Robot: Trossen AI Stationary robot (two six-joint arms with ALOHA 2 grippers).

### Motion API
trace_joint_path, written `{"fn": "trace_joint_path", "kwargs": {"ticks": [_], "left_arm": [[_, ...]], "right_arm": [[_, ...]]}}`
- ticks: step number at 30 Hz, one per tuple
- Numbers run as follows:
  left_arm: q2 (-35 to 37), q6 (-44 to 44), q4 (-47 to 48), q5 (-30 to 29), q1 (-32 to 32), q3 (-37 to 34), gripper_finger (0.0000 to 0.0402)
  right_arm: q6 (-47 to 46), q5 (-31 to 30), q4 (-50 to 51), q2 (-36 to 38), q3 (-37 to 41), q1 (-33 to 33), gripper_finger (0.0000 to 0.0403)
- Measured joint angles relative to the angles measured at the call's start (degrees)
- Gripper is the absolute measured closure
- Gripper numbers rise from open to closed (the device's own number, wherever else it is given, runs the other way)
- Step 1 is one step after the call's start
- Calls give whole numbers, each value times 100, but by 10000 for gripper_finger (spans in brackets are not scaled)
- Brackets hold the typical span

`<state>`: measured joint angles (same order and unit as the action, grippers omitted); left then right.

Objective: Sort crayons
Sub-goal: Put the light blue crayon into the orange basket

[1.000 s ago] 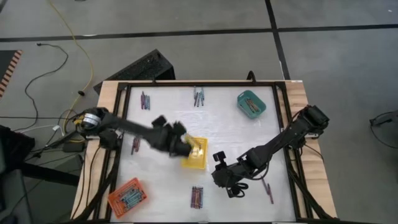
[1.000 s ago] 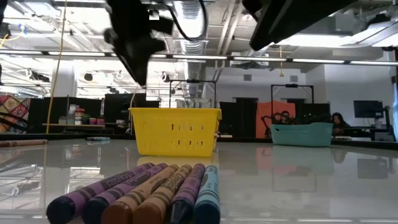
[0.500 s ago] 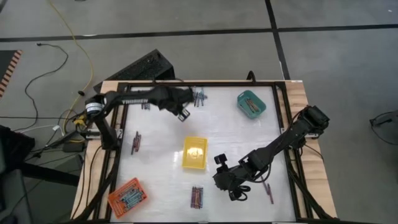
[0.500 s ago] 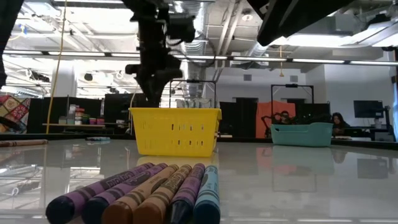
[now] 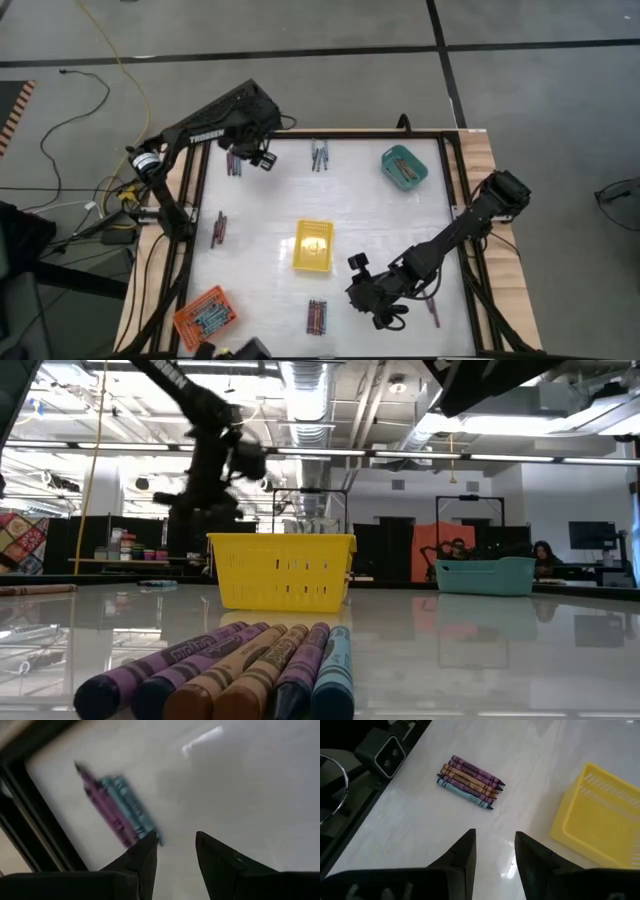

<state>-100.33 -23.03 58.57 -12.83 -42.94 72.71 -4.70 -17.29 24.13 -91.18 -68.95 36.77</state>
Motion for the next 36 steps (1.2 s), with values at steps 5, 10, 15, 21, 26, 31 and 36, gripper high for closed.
{"fn": "trace_joint_path", "kwargs": {"ticks": [5,10,15,21,26,31,36], "left_arm": [[-2,2,-451,110,-379,-632,276],[-2,35,-1000,287,-523,-922,276],[-2,93,-1106,257,-681,-927,276],[-2,99,-1213,334,-844,-927,276],[-2,90,-1334,431,-895,-927,276],[-2,97,-1314,375,-962,-927,276],[-2,99,-1347,357,-1010,-927,276]], "right_arm": [[-18,1,-257,0,332,49,271],[-291,7,-478,-2,733,-27,271],[-401,60,-588,-4,833,-91,271],[-297,66,-753,-4,833,-89,271],[-294,66,-753,-3,833,-91,271],[-281,66,-755,-2,833,-91,271],[-276,66,-753,-2,833,-91,271]]}}
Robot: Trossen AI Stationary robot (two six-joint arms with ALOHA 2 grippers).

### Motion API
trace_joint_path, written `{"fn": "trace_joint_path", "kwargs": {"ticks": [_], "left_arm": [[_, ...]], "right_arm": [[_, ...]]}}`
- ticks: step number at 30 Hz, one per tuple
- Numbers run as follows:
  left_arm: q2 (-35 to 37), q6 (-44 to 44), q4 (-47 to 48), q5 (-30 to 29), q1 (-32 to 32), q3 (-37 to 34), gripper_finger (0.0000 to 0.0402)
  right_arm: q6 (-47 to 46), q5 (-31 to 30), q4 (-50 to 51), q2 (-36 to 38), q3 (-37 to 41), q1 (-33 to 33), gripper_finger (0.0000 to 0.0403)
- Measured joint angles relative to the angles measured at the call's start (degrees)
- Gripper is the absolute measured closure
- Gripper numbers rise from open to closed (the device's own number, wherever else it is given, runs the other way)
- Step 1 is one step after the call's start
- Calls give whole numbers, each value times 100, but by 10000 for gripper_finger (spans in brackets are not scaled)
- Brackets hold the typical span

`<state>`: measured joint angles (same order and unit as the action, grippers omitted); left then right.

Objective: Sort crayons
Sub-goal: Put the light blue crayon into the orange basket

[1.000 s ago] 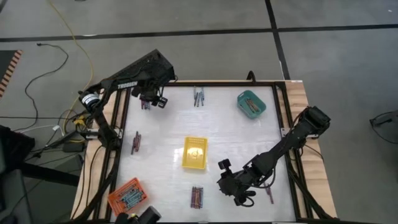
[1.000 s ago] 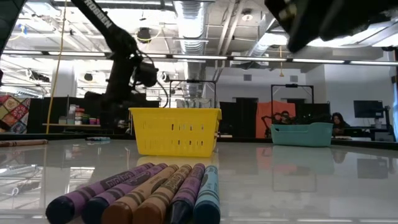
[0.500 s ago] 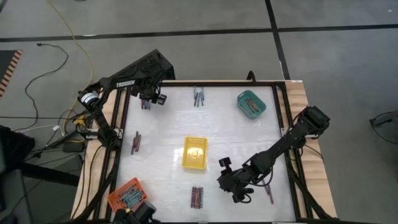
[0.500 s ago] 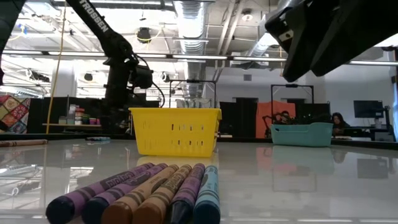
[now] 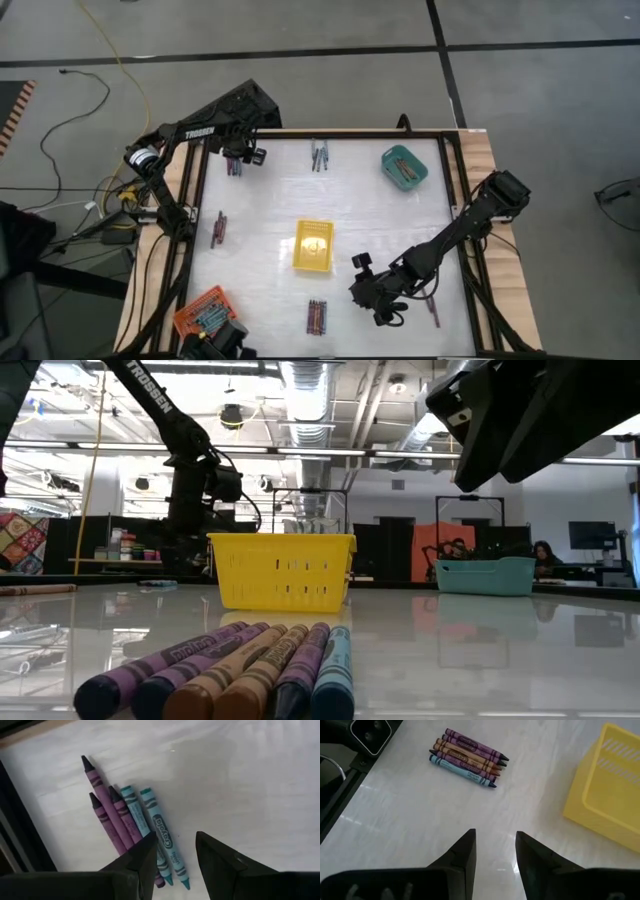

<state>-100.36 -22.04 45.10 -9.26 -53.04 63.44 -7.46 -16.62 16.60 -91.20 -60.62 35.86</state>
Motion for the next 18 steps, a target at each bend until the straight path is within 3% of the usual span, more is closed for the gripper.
{"fn": "trace_joint_path", "kwargs": {"ticks": [18], "left_arm": [[-2,-7,-132,-2,-70,2,276]], "right_arm": [[-2,0,0,2,-4,0,271]]}}
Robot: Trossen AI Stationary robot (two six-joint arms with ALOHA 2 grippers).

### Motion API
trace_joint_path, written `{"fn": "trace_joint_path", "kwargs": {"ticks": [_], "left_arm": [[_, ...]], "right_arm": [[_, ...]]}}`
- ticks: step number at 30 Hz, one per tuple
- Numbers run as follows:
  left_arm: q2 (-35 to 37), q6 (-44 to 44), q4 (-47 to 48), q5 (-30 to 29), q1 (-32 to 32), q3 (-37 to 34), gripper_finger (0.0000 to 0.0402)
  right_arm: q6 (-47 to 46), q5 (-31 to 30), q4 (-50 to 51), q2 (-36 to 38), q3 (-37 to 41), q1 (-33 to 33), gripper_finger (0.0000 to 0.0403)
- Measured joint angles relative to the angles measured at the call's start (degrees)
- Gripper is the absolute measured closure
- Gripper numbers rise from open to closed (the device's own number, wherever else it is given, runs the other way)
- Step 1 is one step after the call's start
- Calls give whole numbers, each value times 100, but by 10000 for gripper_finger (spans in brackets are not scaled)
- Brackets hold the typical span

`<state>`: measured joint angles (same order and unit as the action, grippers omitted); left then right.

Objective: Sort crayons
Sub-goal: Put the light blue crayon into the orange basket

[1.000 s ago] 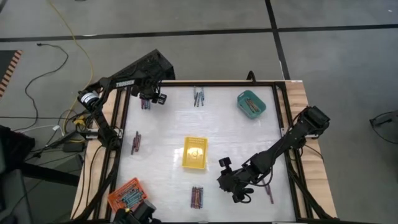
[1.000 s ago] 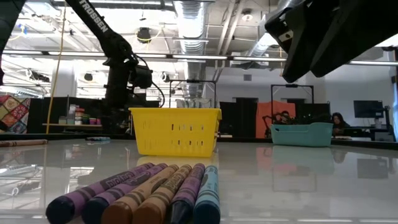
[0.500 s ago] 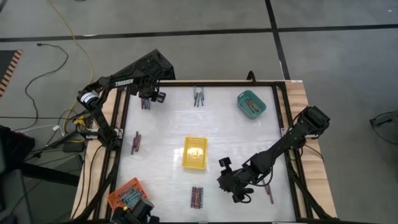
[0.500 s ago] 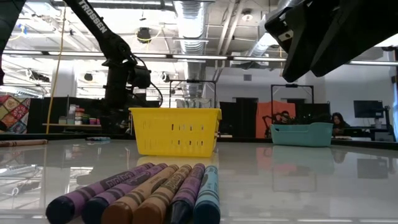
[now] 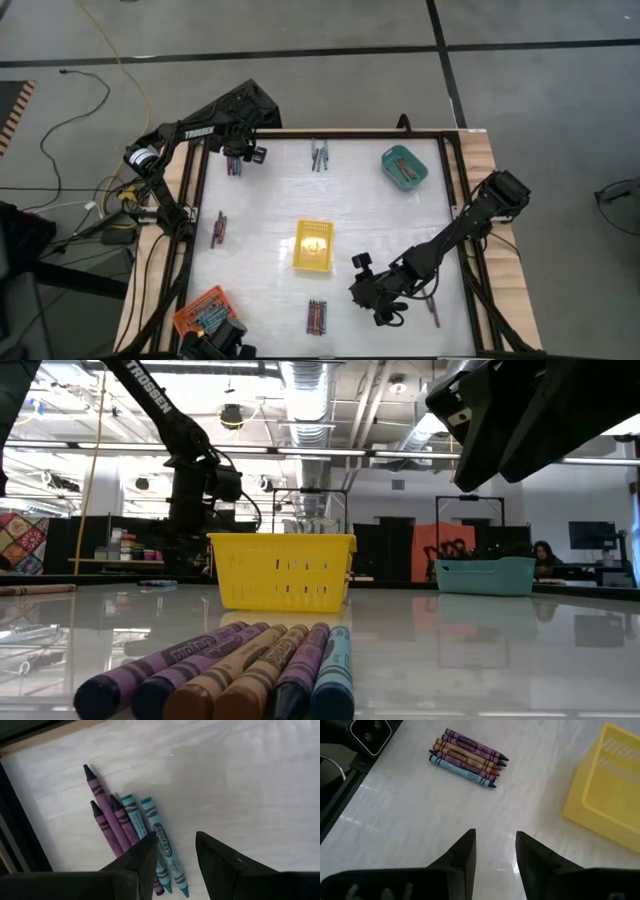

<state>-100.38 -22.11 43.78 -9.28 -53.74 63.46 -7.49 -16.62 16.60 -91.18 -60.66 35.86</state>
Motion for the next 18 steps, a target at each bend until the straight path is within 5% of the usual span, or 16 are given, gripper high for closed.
{"fn": "trace_joint_path", "kwargs": {"ticks": [18], "left_arm": [[-749,-80,22,2,135,58,278]], "right_arm": [[-65,5,20,2,-2,173,271]]}}
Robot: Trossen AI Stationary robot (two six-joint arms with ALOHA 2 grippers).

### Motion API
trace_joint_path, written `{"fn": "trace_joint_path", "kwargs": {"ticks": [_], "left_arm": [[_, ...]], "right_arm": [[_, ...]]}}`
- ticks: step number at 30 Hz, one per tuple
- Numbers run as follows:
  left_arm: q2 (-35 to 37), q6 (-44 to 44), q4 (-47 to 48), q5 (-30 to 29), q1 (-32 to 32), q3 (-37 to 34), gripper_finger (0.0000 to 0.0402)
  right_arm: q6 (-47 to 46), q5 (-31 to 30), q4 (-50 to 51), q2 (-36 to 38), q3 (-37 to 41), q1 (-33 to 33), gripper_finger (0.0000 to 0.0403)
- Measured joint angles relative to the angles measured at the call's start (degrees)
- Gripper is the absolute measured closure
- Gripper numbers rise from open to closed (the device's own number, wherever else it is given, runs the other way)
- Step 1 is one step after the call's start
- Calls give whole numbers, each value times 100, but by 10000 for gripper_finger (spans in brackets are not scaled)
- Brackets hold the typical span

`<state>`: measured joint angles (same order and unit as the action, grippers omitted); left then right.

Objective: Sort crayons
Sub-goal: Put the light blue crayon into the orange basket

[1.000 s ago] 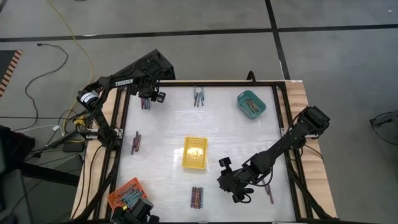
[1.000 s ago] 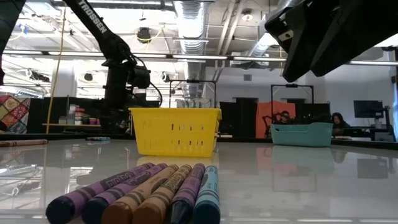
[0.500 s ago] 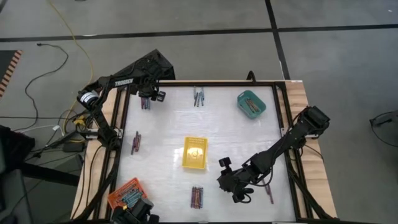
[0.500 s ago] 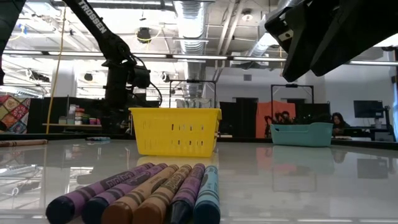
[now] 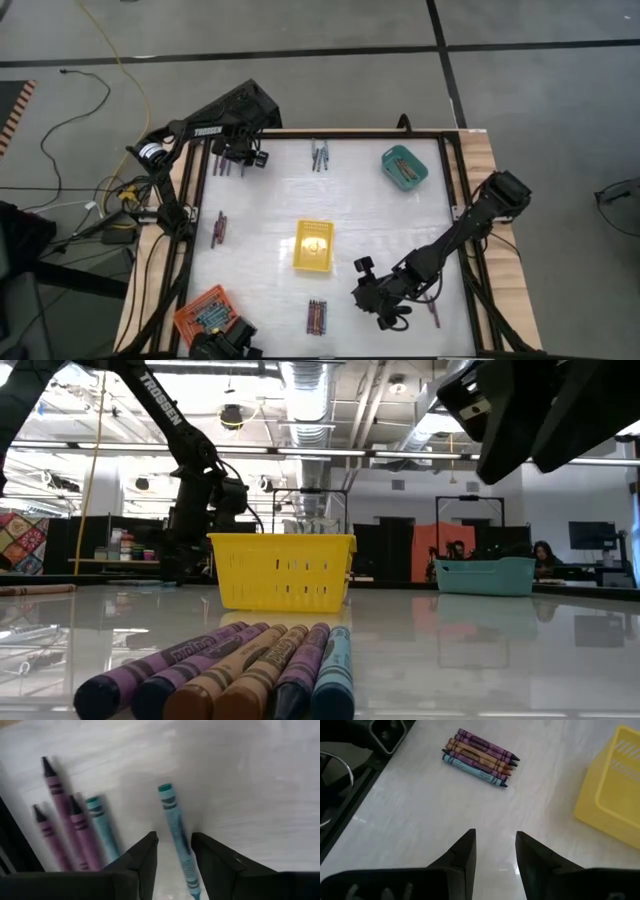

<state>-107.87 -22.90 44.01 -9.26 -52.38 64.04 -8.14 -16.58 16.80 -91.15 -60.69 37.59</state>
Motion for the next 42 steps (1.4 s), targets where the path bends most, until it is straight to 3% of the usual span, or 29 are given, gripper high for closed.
{"fn": "trace_joint_path", "kwargs": {"ticks": [4,10,17,24,31,37,42], "left_arm": [[0,-4,-41,72,-6,32,309],[-12,153,38,305,-11,122,389],[83,558,320,152,173,337,398],[832,1143,1193,662,772,624,400],[2091,1137,2742,683,2129,566,401],[3285,-261,3165,883,3960,391,401],[3790,-1666,3040,839,5788,386,401]], "right_arm": [[67,2,31,0,0,-3,271],[107,0,27,0,0,-73,271],[63,0,30,0,0,-49,271],[65,-2,24,2,0,-55,271],[98,-7,29,2,0,-59,271],[109,-7,32,2,0,-59,271],[212,-13,30,2,0,-59,271]]}}
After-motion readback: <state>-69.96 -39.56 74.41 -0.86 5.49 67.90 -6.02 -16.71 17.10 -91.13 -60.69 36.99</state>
